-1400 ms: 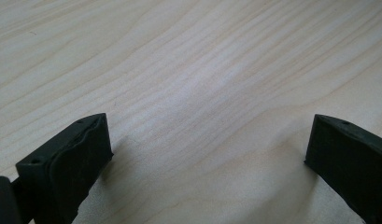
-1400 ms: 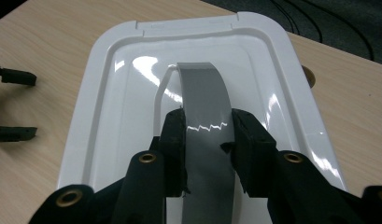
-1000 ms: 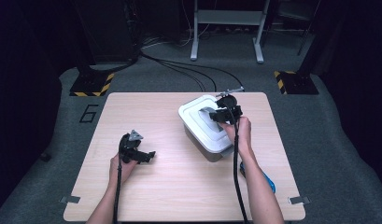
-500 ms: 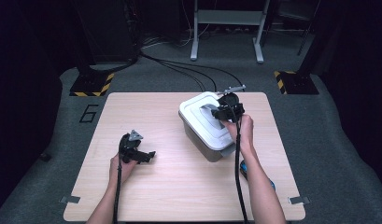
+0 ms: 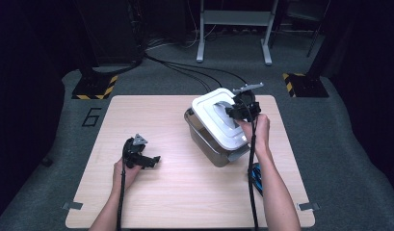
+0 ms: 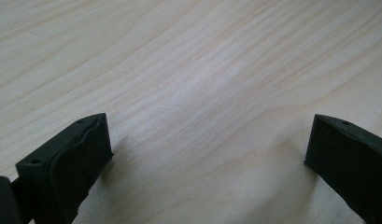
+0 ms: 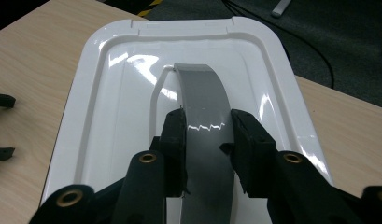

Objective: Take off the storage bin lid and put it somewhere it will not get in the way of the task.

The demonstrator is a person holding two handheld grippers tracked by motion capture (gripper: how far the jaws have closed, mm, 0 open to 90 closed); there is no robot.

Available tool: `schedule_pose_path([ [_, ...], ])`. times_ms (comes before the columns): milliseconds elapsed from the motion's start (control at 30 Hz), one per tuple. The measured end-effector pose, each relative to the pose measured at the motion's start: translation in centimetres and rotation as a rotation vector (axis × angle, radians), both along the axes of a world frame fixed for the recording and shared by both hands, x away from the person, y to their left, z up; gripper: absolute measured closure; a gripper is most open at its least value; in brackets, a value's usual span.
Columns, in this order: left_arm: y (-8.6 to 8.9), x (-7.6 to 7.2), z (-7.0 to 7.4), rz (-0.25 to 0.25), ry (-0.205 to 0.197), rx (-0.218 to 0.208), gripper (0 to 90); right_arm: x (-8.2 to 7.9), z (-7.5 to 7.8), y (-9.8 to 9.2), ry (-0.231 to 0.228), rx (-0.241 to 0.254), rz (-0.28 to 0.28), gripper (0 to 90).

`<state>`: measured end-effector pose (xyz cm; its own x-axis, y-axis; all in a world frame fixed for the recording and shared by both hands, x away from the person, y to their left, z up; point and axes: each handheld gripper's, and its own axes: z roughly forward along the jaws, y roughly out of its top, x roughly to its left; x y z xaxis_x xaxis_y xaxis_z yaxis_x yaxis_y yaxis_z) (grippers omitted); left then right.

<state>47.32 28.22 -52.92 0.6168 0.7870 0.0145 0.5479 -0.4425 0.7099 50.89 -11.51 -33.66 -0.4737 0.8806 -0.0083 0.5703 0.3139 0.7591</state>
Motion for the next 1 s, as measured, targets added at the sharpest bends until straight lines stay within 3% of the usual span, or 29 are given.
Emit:
schedule_pose_path([
  [1000, 0.0, 0.0, 0.0, 0.002, 0.003, 0.0, 0.1, -0.2, 2.0, -5.9, -0.028, -0.002, -0.132, 67.1],
])
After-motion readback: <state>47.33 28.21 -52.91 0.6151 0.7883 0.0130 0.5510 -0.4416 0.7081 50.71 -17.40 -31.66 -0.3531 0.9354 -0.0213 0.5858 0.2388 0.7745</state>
